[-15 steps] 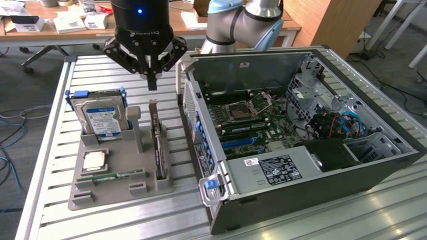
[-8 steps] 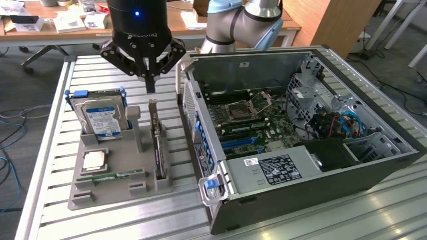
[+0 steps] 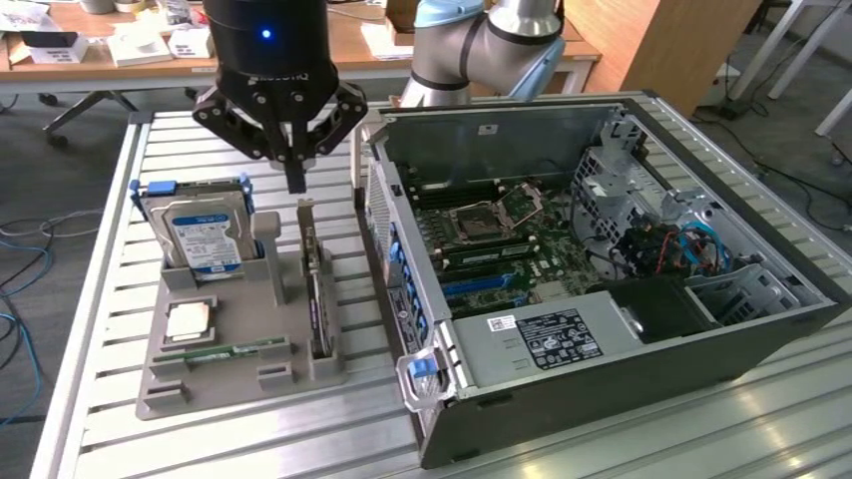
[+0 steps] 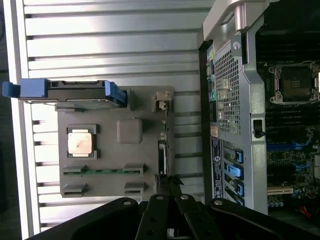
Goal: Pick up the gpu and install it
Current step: 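Reach for the gpu, then pick up the gpu and move the gpu toward the slot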
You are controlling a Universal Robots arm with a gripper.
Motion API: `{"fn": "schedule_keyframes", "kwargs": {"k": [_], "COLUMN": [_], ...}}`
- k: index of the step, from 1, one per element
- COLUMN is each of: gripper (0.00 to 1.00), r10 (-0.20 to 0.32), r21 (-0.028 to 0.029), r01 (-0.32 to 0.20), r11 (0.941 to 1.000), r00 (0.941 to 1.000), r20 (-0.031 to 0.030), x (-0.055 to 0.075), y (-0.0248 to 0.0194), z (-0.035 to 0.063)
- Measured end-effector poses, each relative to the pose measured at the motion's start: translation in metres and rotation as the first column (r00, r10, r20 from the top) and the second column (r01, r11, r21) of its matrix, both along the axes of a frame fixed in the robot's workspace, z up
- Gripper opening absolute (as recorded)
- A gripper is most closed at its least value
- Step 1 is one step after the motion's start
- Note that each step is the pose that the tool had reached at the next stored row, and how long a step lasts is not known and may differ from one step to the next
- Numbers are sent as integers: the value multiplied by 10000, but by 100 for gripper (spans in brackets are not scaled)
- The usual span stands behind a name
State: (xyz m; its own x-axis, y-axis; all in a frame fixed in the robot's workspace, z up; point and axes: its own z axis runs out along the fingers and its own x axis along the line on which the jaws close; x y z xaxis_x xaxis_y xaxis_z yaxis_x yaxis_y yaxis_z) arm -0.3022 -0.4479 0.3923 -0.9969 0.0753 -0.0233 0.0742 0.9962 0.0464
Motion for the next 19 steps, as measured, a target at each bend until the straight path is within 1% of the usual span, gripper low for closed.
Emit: {"fn": "schedule_keyframes", "kwargs": {"k": [5,12,19], "gripper": [11,11,11], "r10": [1,0,0], "r21": [0,0,0], "r01": [-1,0,0], "r11": [10000,10000,10000], "r00": [10000,10000,10000], "r20": [-1,0,-1], "x": [-17,-50,-52], "y": [-47,-48,-48], "z": [0,0,0]}}
